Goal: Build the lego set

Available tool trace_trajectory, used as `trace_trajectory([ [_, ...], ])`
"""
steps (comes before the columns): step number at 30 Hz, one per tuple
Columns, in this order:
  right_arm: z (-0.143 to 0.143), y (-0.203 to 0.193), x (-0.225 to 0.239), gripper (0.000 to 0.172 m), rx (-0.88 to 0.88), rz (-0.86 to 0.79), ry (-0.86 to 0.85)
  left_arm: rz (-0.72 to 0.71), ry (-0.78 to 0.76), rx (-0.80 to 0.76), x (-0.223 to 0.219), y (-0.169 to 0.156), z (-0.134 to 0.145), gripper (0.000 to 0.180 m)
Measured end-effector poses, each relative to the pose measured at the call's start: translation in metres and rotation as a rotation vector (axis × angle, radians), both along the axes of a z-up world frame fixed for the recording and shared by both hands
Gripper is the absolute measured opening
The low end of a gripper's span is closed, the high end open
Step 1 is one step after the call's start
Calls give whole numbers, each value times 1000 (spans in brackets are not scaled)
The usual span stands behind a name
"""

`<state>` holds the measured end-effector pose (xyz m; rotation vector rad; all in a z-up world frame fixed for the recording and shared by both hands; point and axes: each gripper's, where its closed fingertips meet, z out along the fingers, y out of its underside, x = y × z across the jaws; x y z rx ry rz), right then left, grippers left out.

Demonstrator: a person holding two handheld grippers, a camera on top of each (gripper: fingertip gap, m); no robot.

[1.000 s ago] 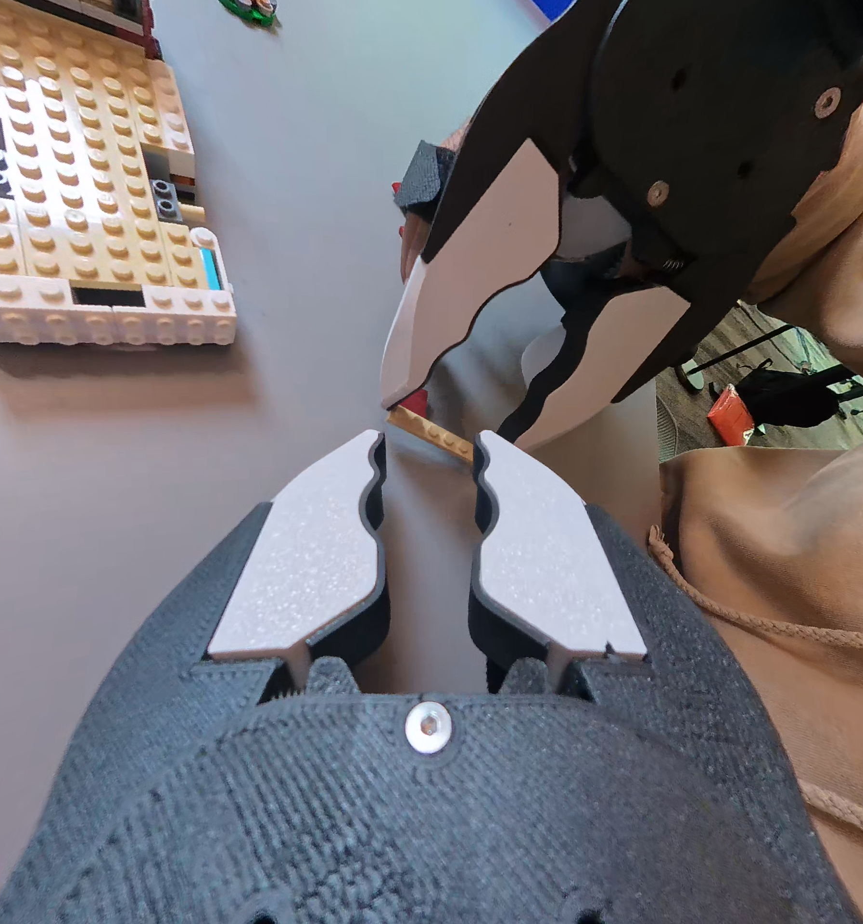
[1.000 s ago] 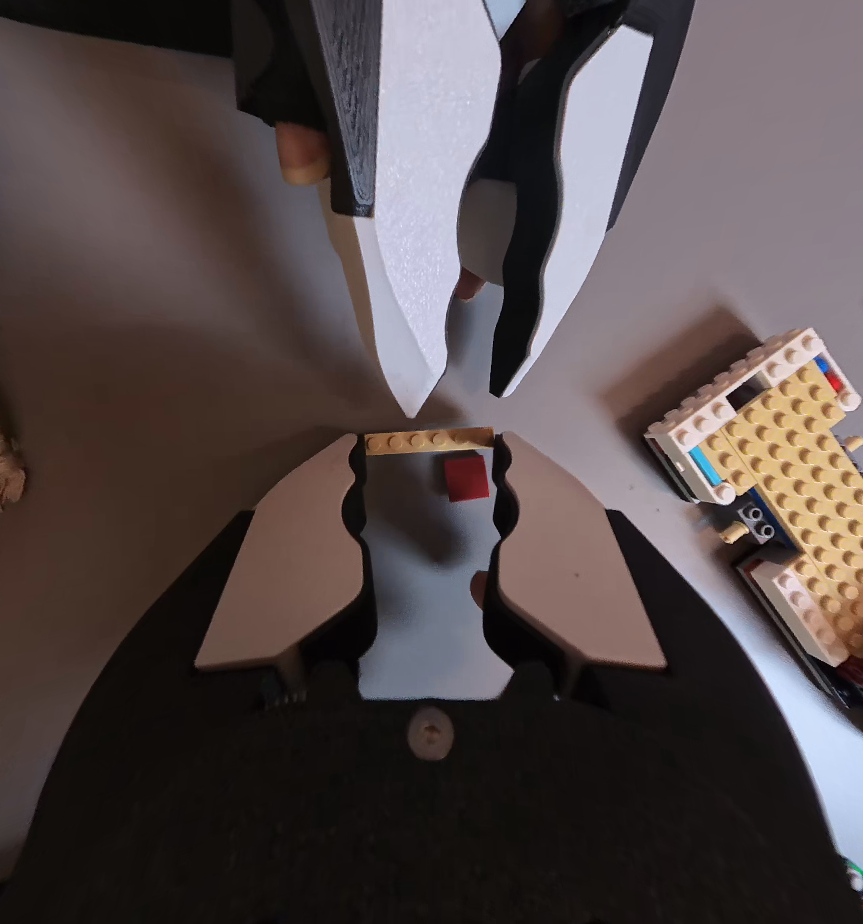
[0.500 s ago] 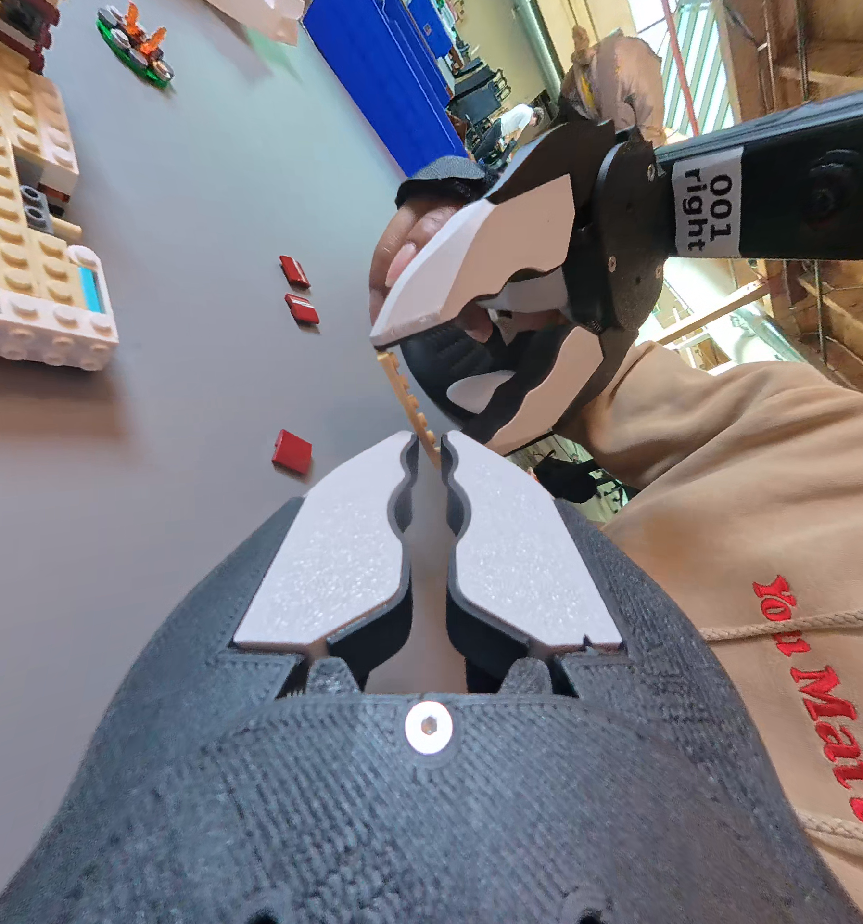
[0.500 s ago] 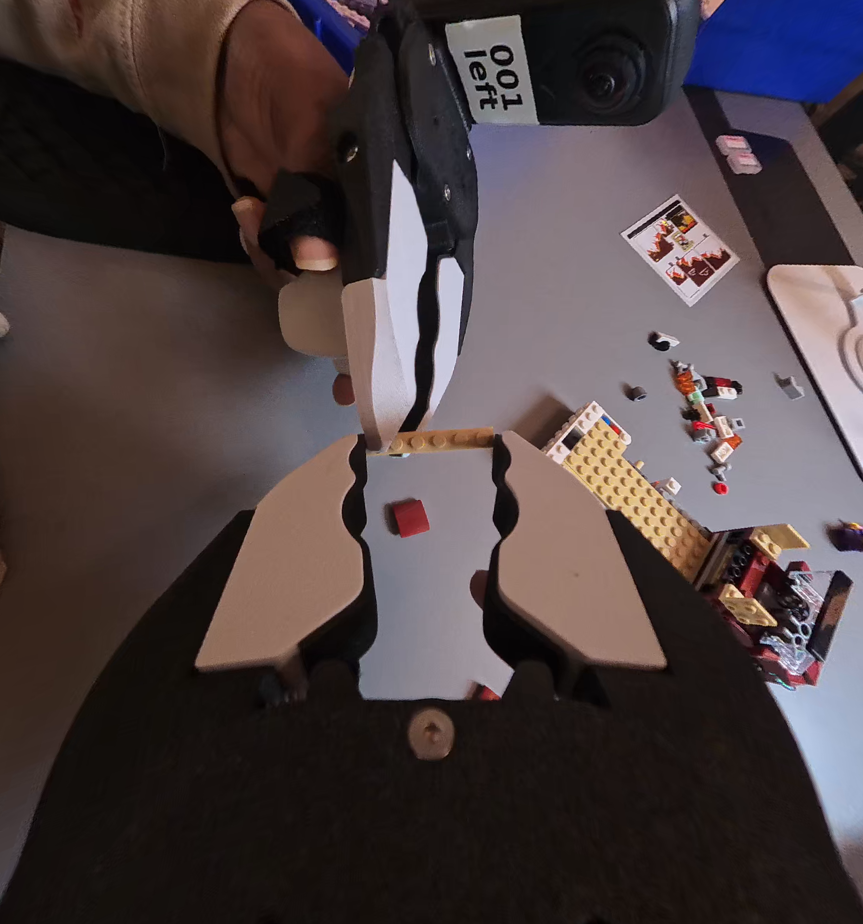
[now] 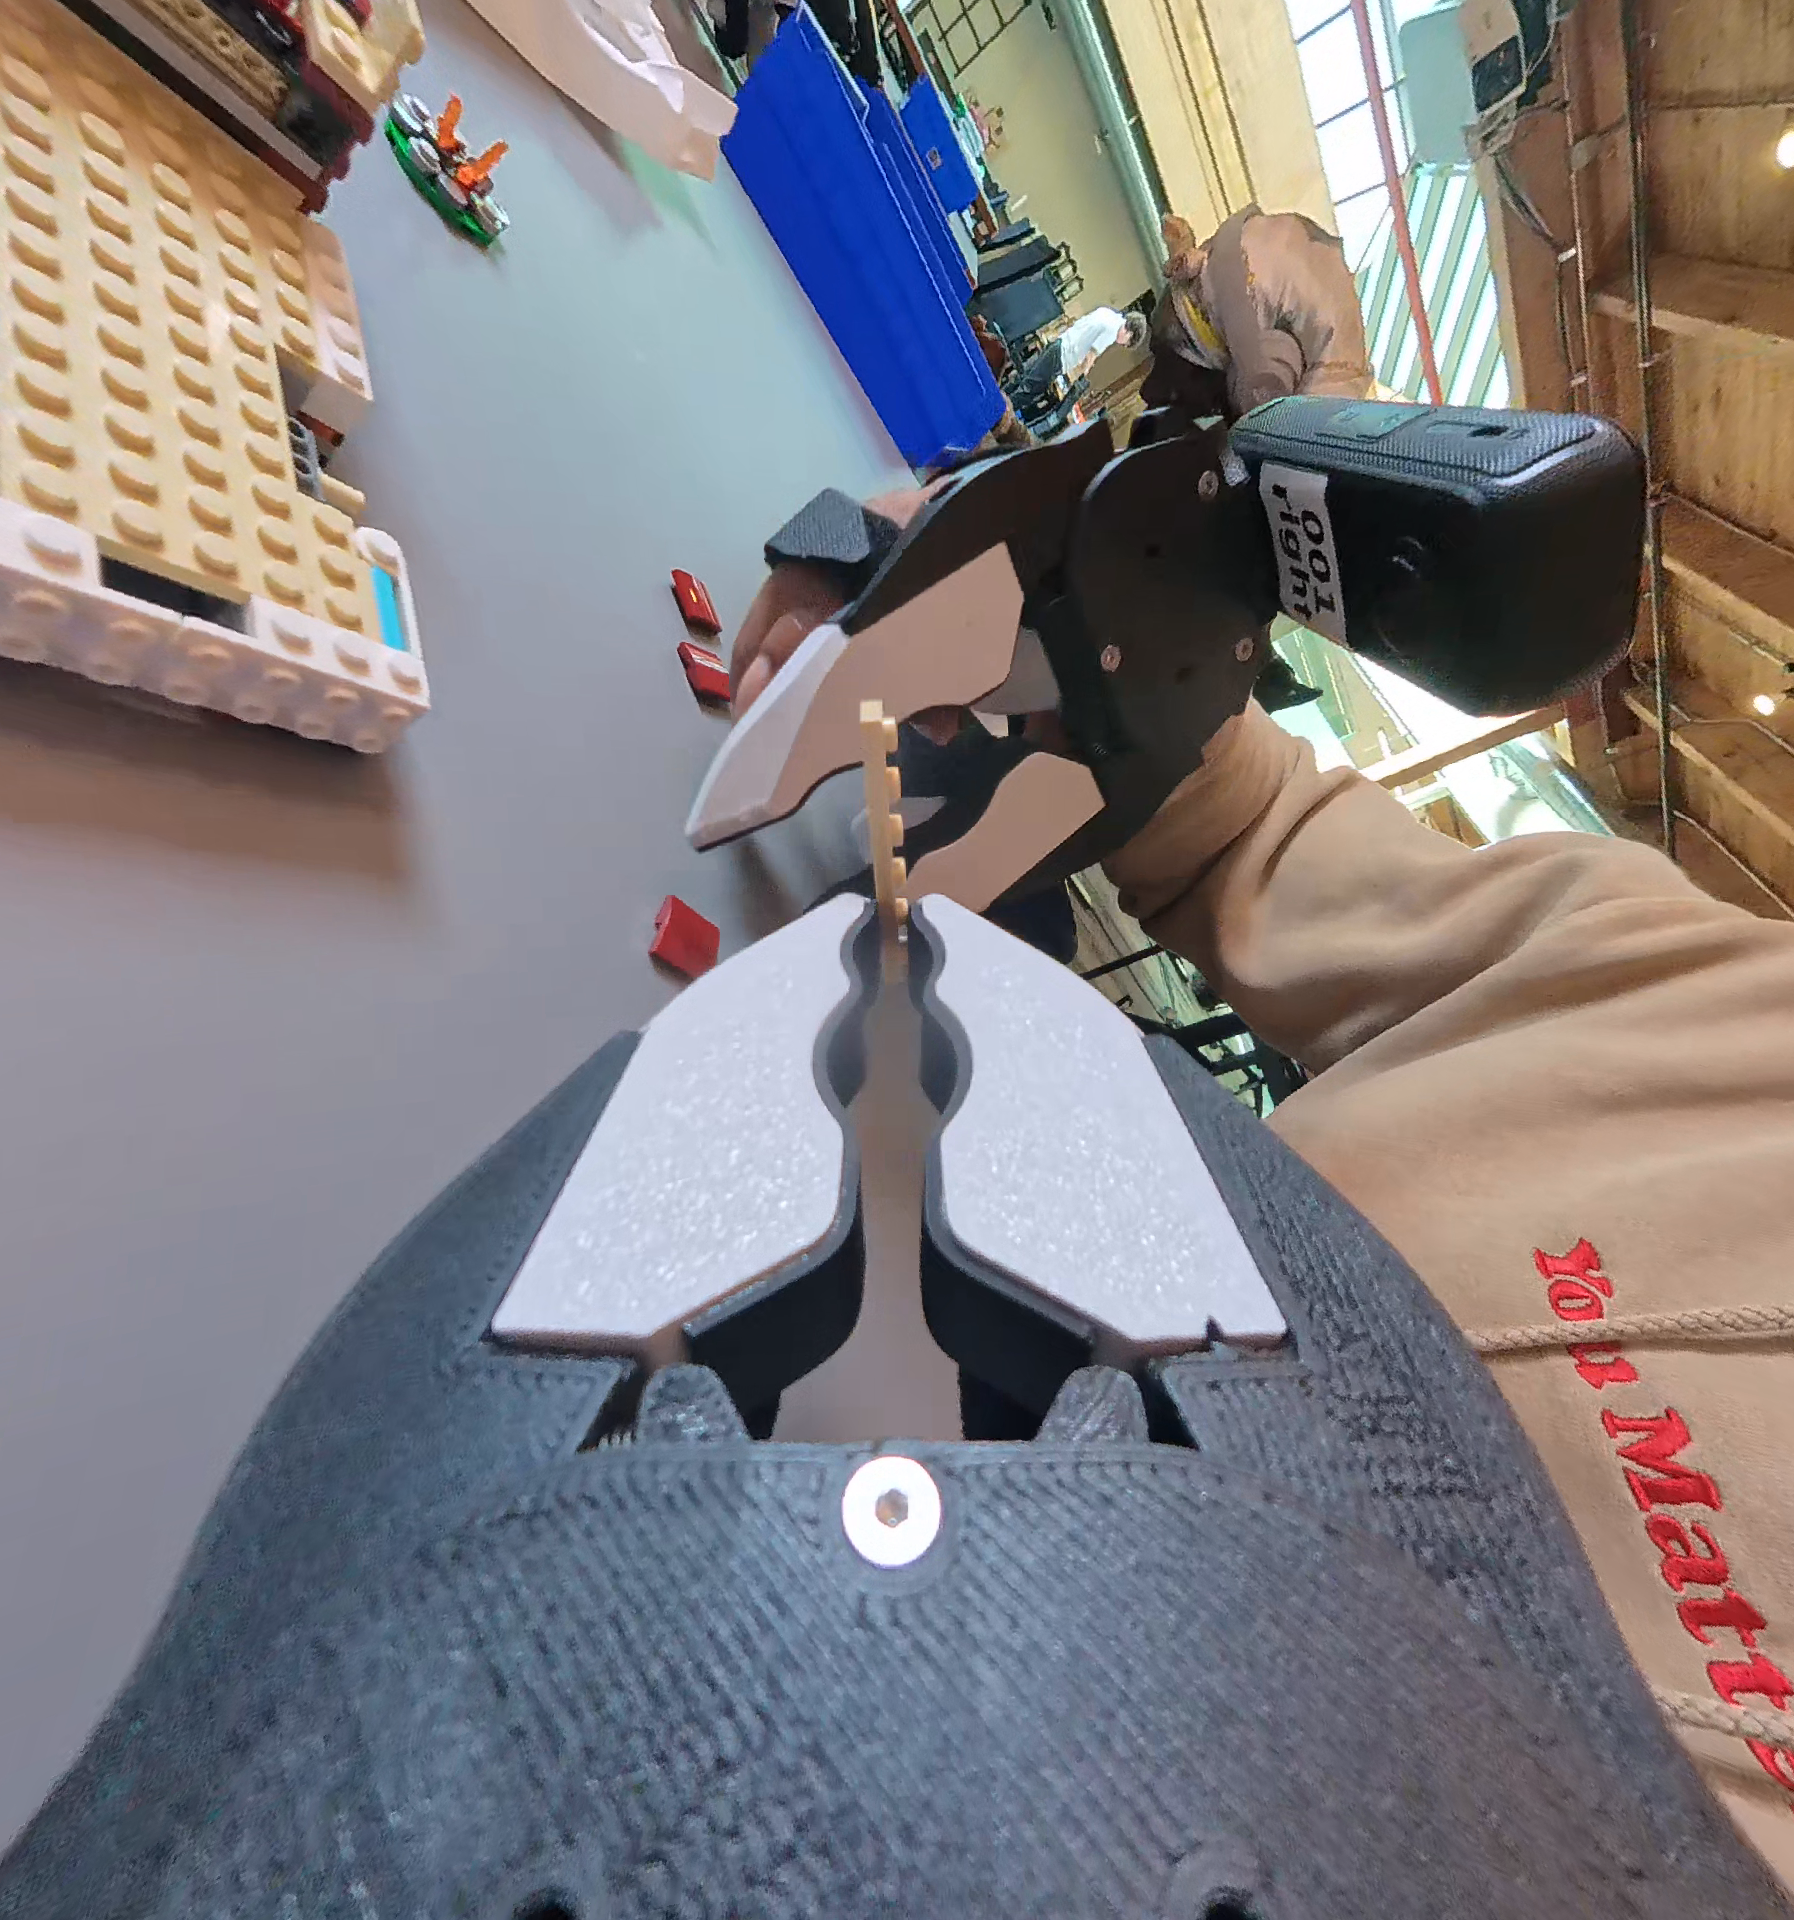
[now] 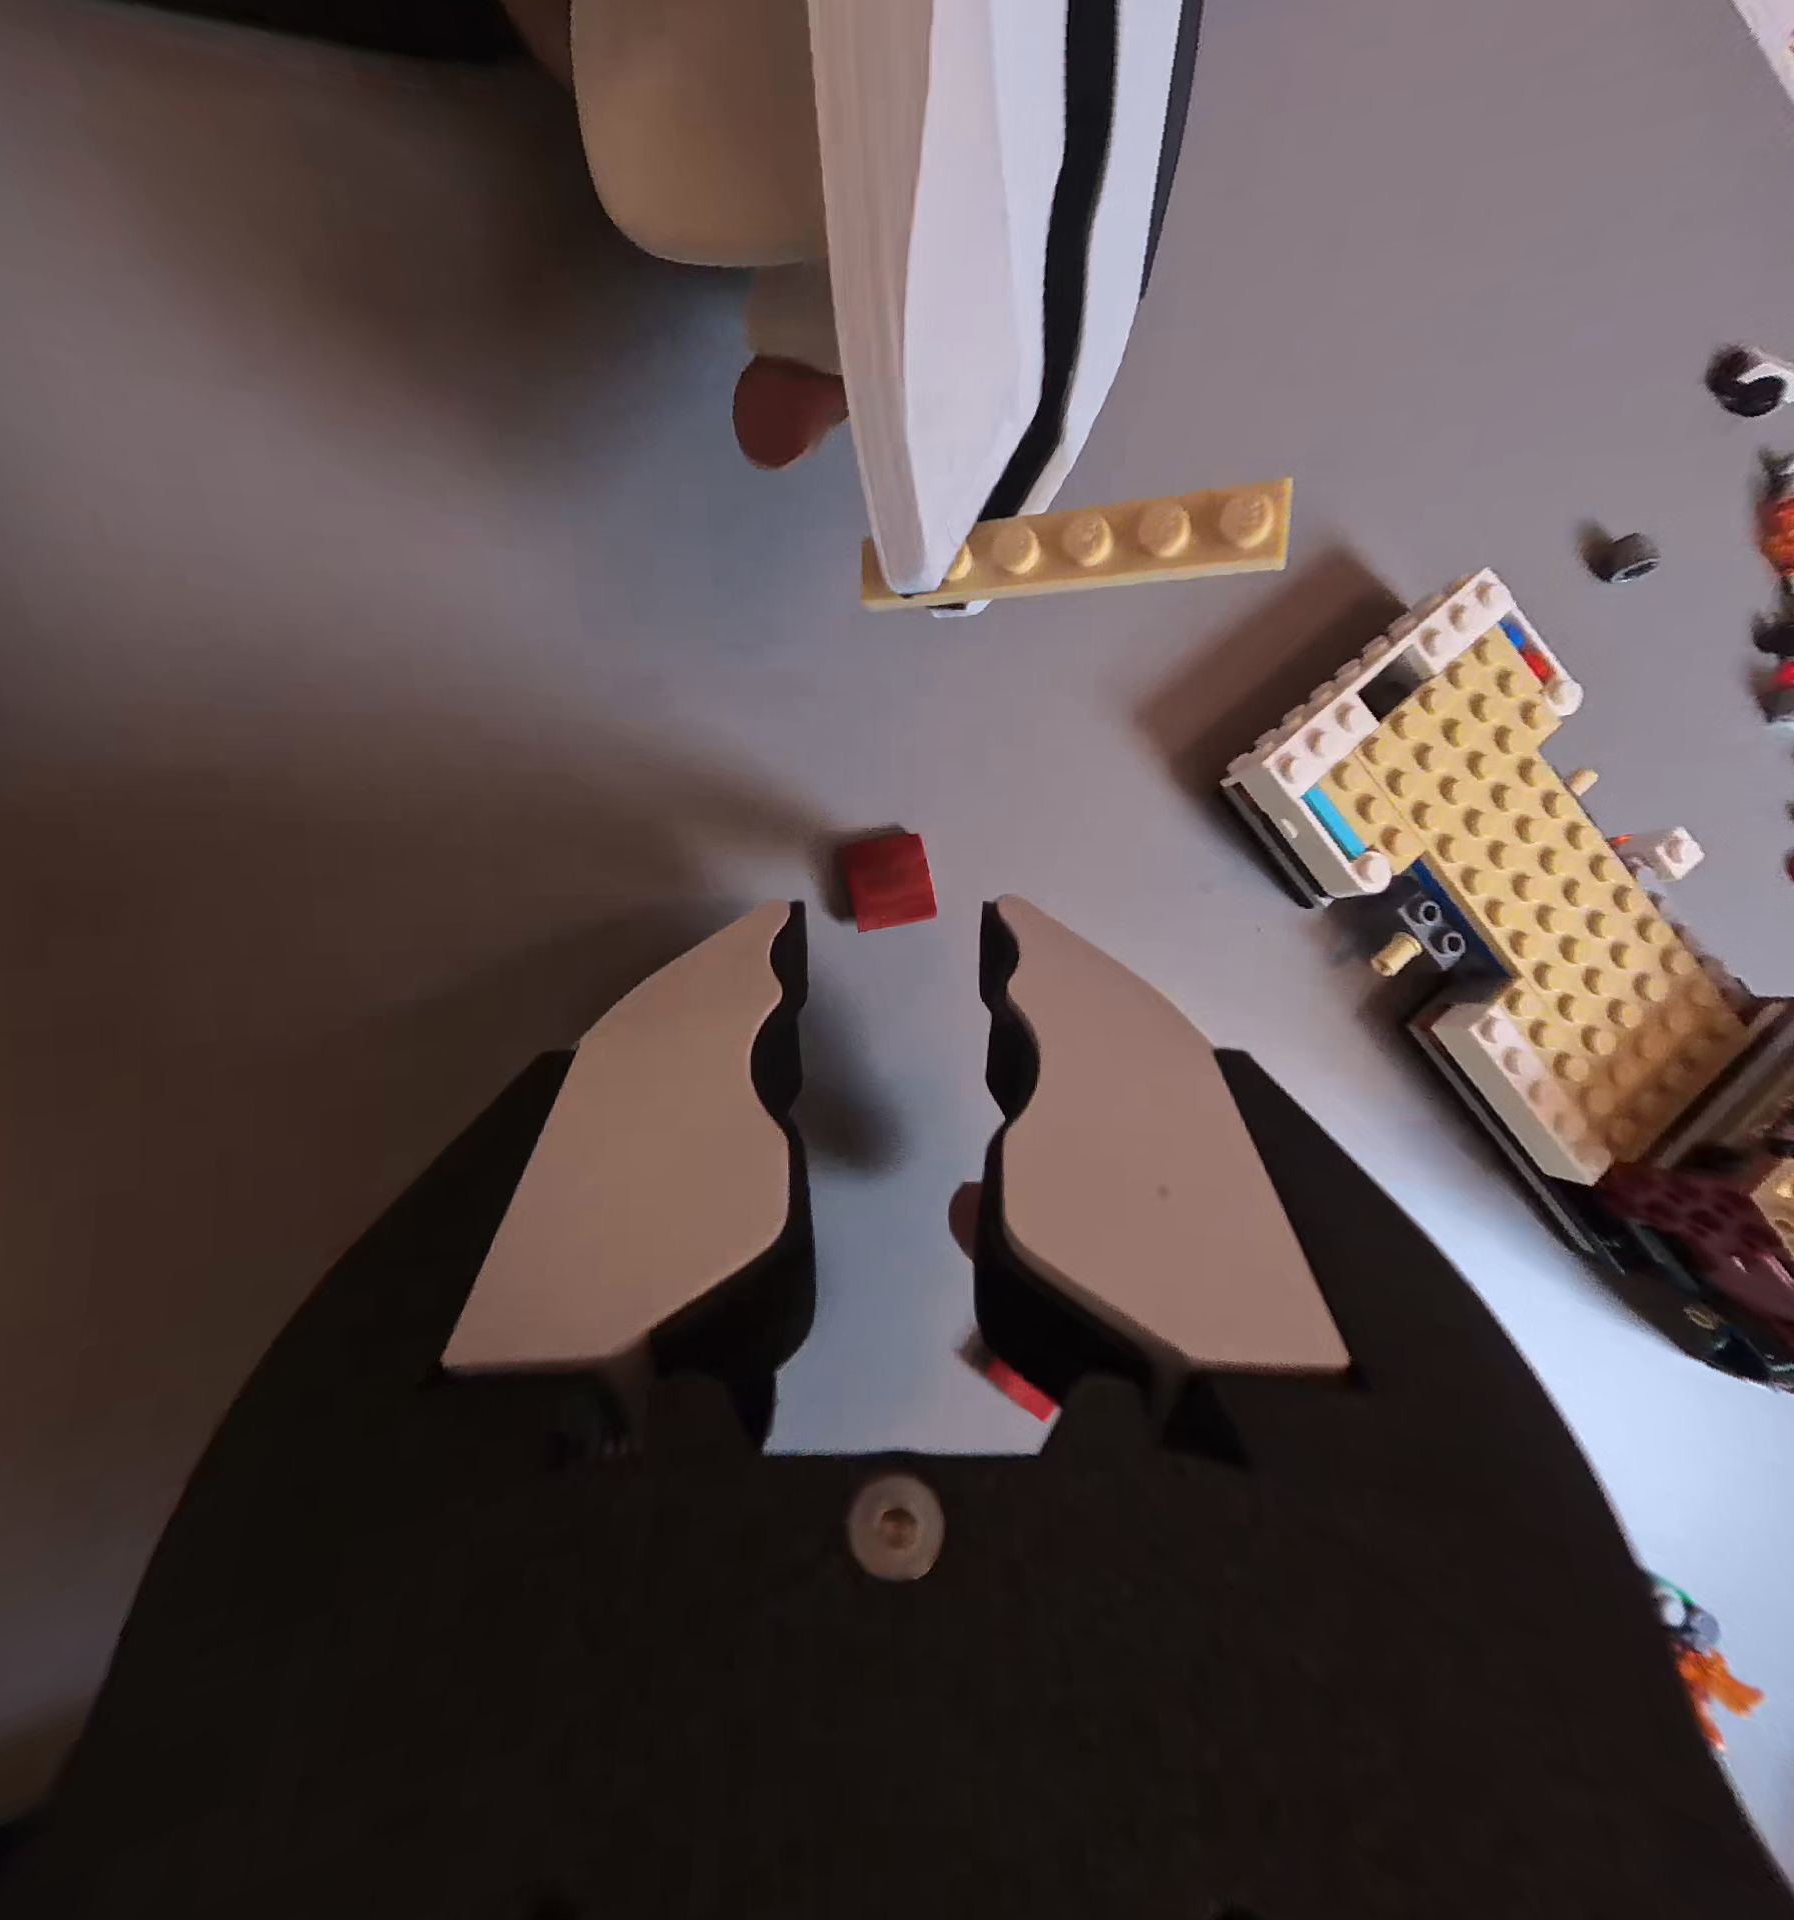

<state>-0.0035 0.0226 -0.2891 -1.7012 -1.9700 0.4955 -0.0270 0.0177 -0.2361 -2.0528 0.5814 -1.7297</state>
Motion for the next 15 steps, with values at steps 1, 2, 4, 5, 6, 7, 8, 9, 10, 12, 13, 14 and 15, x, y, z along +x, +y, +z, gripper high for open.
trace_trajectory([
  [1, -2, 0, -1, 29, -10, 5, -25, 10, -2, -3, -1, 2, 0, 5],
  [2, -4, -1, -1, 29, -20, 8, -54, 22, -4, -5, -2, 4, 0, 5],
  [4, -4, -1, -2, 29, -22, 19, -82, 30, -3, -9, -4, 6, -1, 5],
  [5, -5, -2, -2, 29, -23, 27, -94, 28, -4, -14, -4, 6, -2, 5],
  [6, -6, -1, -2, 29, -20, 30, -107, 25, -3, -20, -4, 6, -3, 5],
  [7, -8, 0, -3, 29, -15, 30, -116, 19, -1, -24, -4, 5, -4, 5],
  [8, -9, 1, -3, 29, -17, 32, -120, 17, 2, -25, -3, 5, -4, 5],
  [9, -11, 2, -4, 28, -23, 32, -121, 17, 5, -24, -3, 4, -5, 5],
  [10, -12, 2, -4, 27, -30, 30, -122, 16, 7, -22, -3, 4, -5, 5],
  [12, -13, 1, -5, 23, -51, 30, -117, 18, 7, -20, -3, 4, -4, 5],
  [13, -13, 1, -5, 19, -55, 27, -114, 18, 3, -22, -3, 4, -4, 5],
  [14, -14, 0, -5, 17, -55, 23, -110, 20, 0, -23, -3, 4, -4, 5],
  [15, -13, 0, -5, 17, -57, 18, -100, 22, -2, -25, -4, 4, -3, 5],
])
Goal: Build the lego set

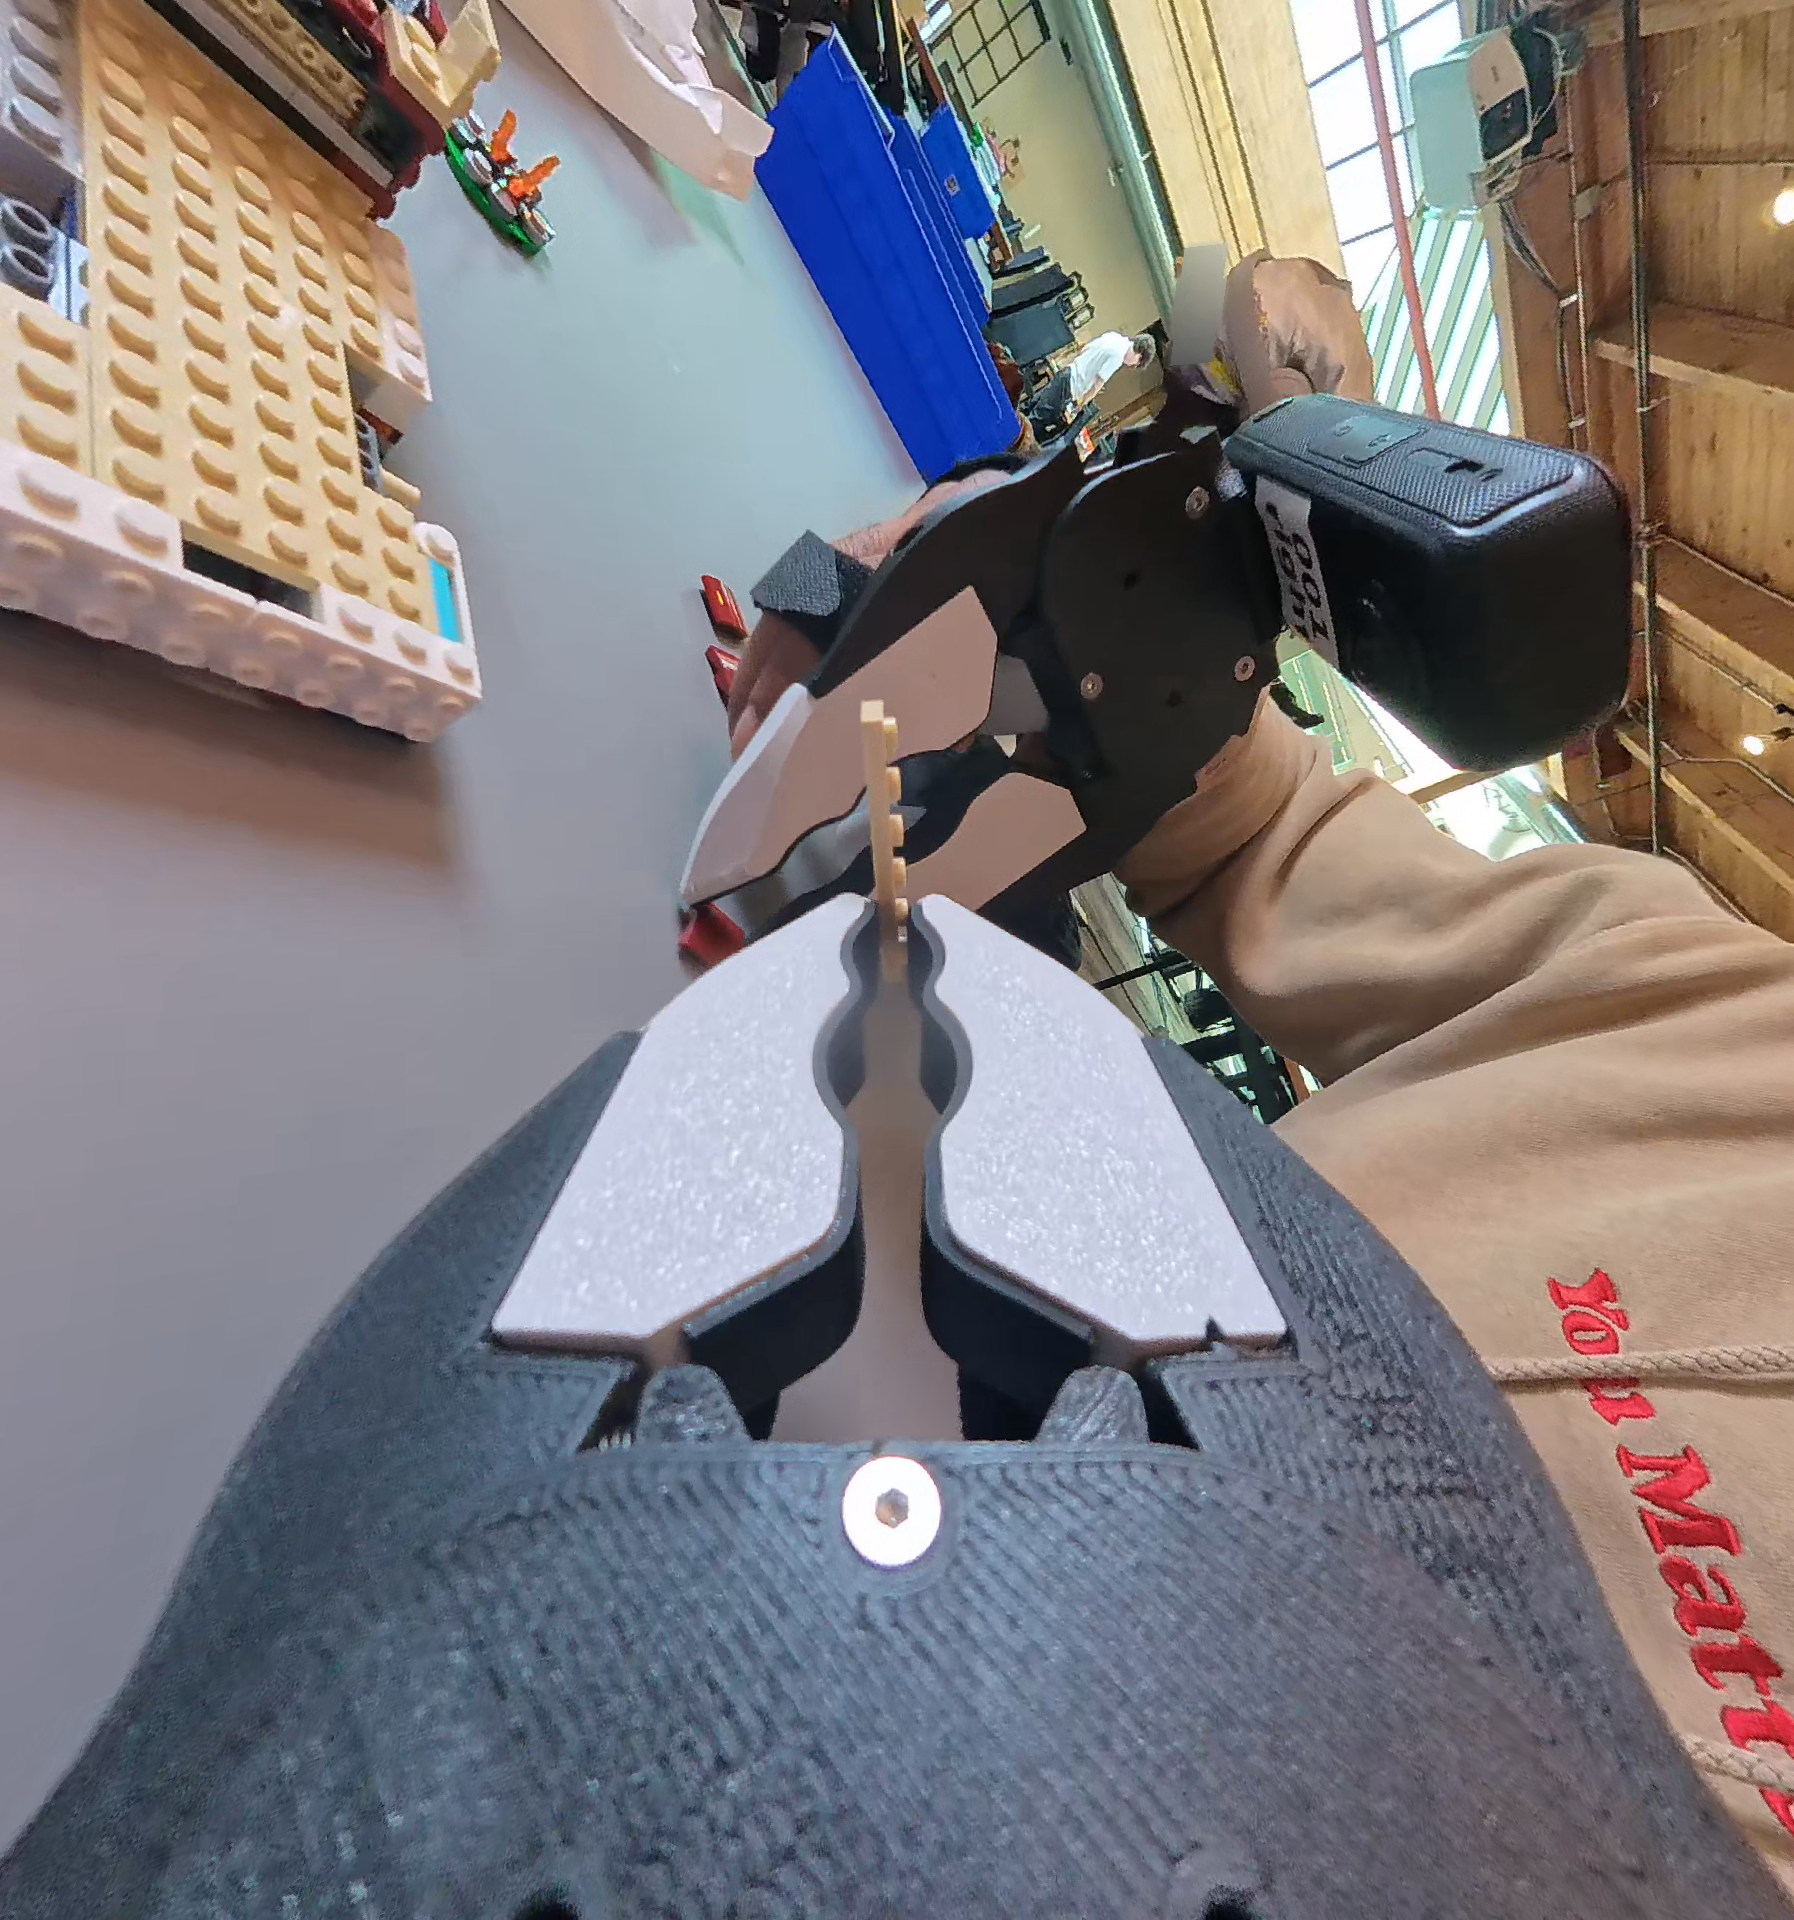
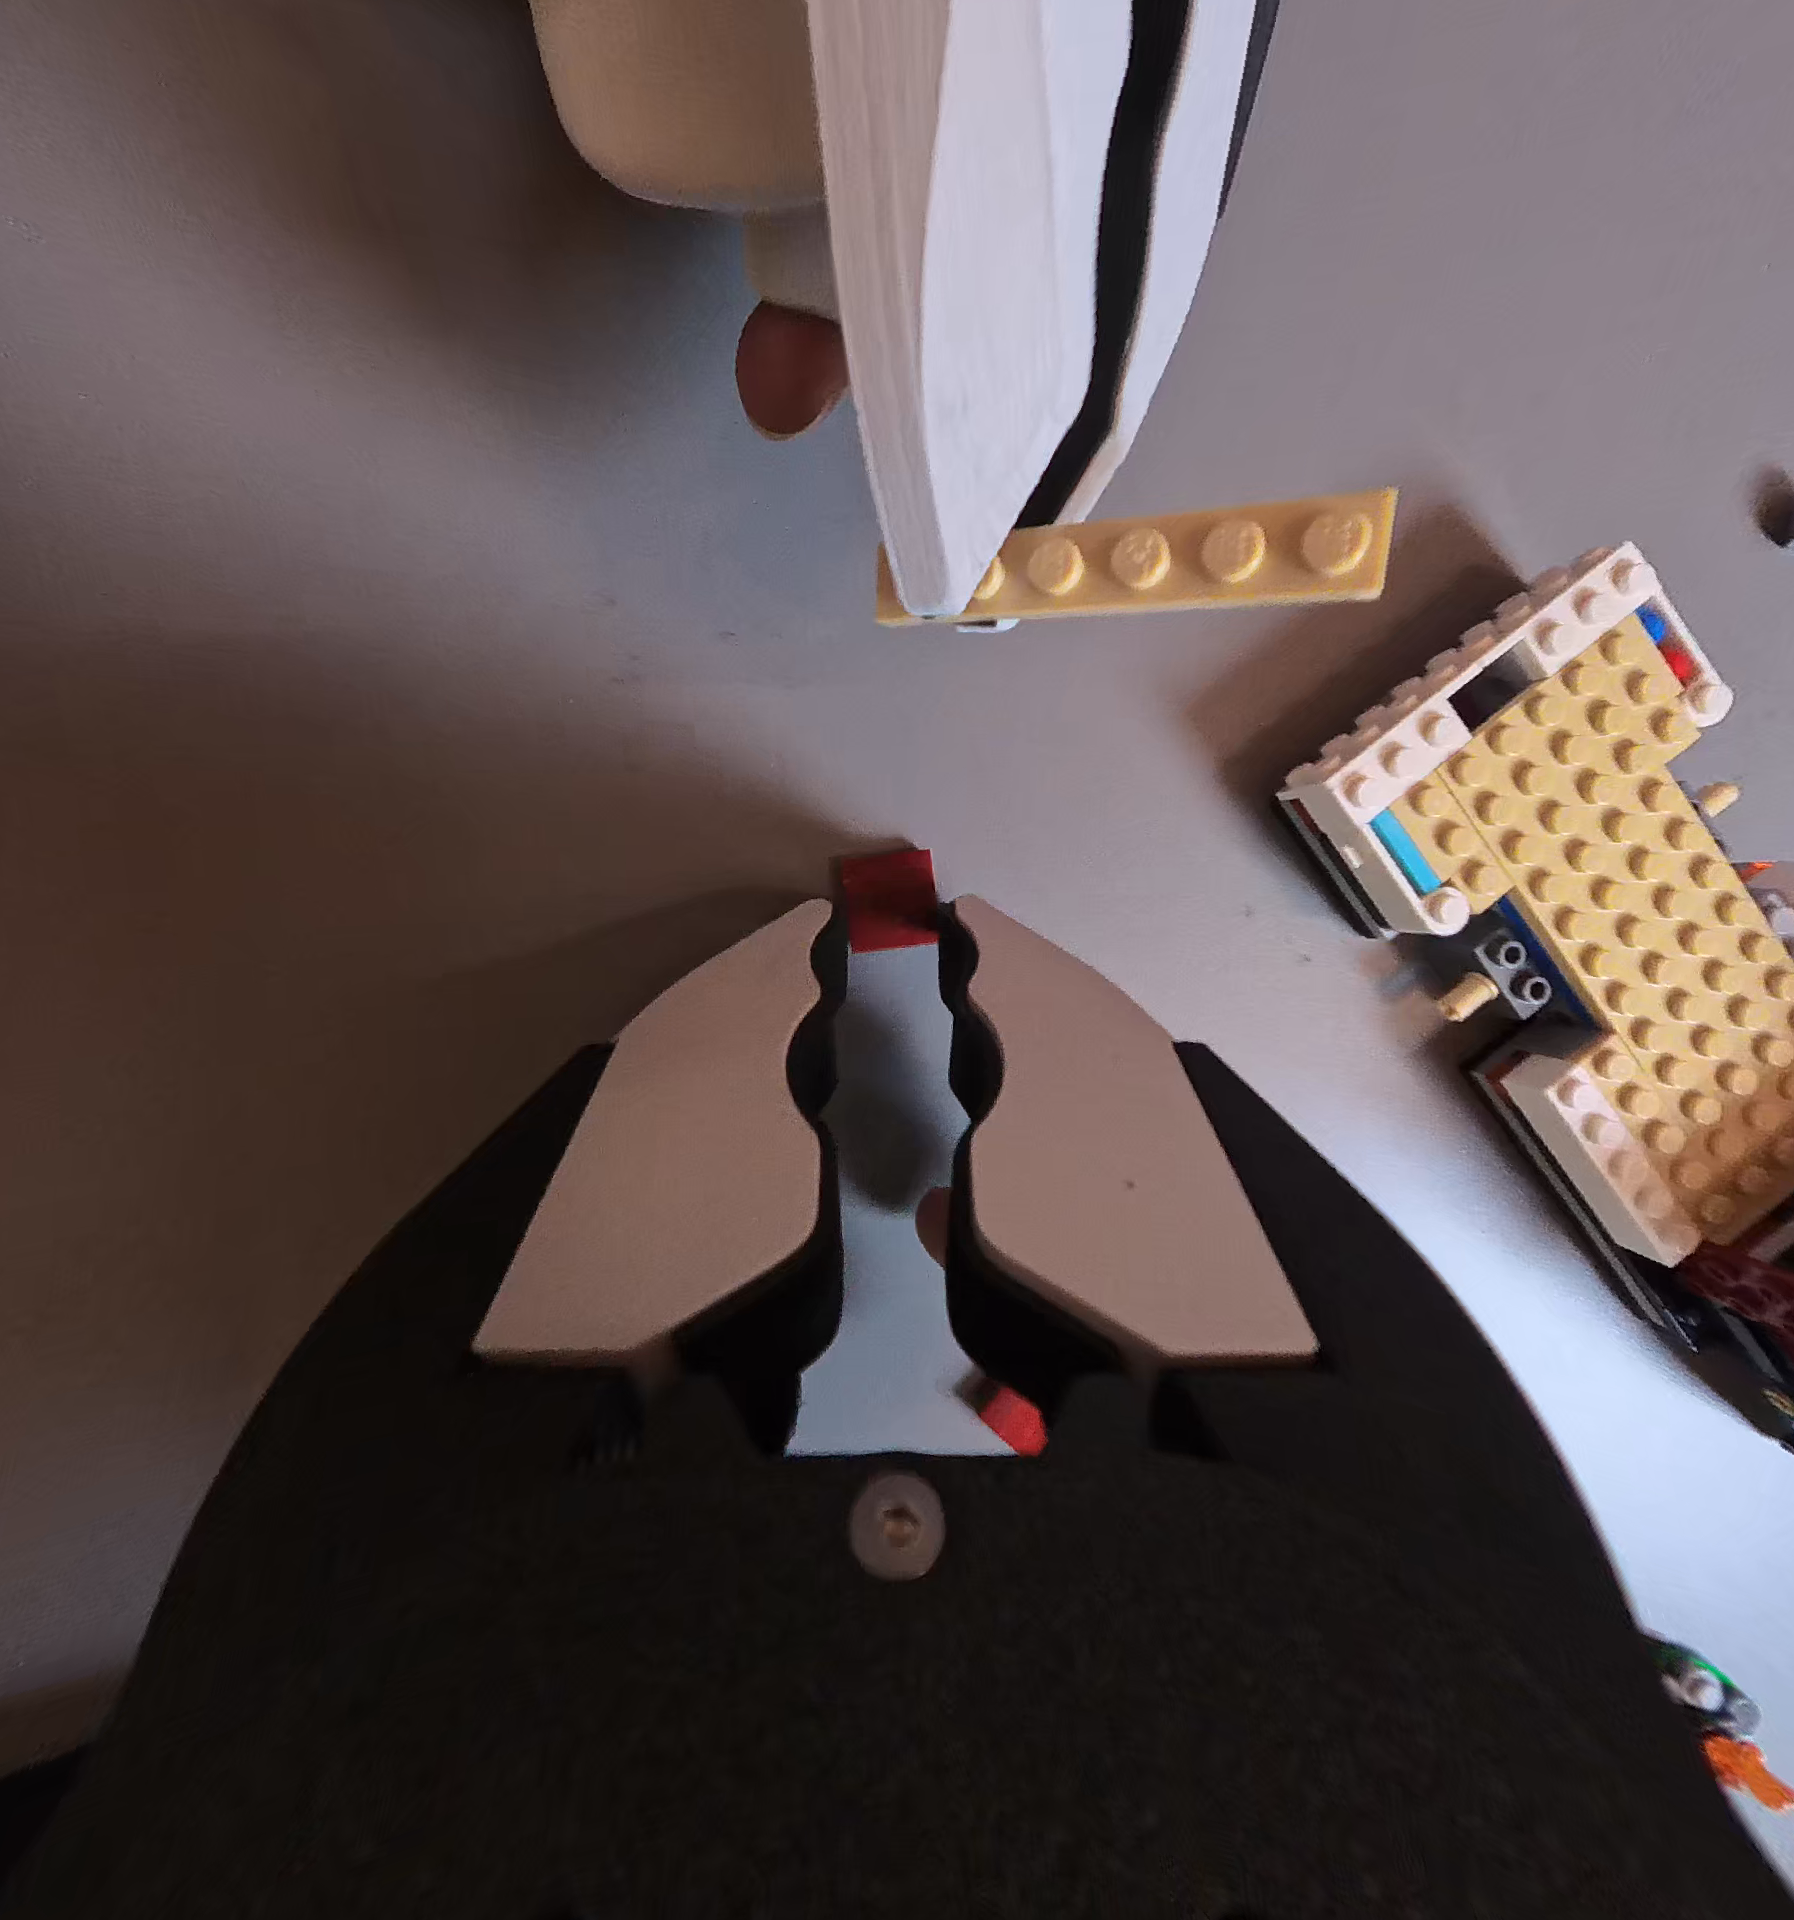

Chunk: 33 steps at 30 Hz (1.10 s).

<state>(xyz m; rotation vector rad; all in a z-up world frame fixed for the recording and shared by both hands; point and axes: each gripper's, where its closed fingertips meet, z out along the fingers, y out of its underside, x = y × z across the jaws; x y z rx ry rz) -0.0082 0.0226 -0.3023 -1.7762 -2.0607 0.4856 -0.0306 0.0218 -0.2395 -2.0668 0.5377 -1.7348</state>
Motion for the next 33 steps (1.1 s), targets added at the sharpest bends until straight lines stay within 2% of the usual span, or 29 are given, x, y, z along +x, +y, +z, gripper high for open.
trace_trajectory([
  [4, 14, 5, 1, 16, 34, -48, 78, 9, -14, -16, 0, 1, 1, 5],
  [9, 70, 20, -10, 17, 131, -108, 256, 10, -50, -42, 5, -3, 5, 5],
  [11, 81, 22, -15, 17, 158, -106, 261, 7, -65, -44, 8, -5, 7, 5],
  [19, 81, 25, -21, 17, 217, -85, 220, 33, -66, -53, 5, -1, 7, 5],
  [33, 69, 14, -16, 17, 200, -65, 187, -35, 7, -59, 12, -13, -5, 5],
])
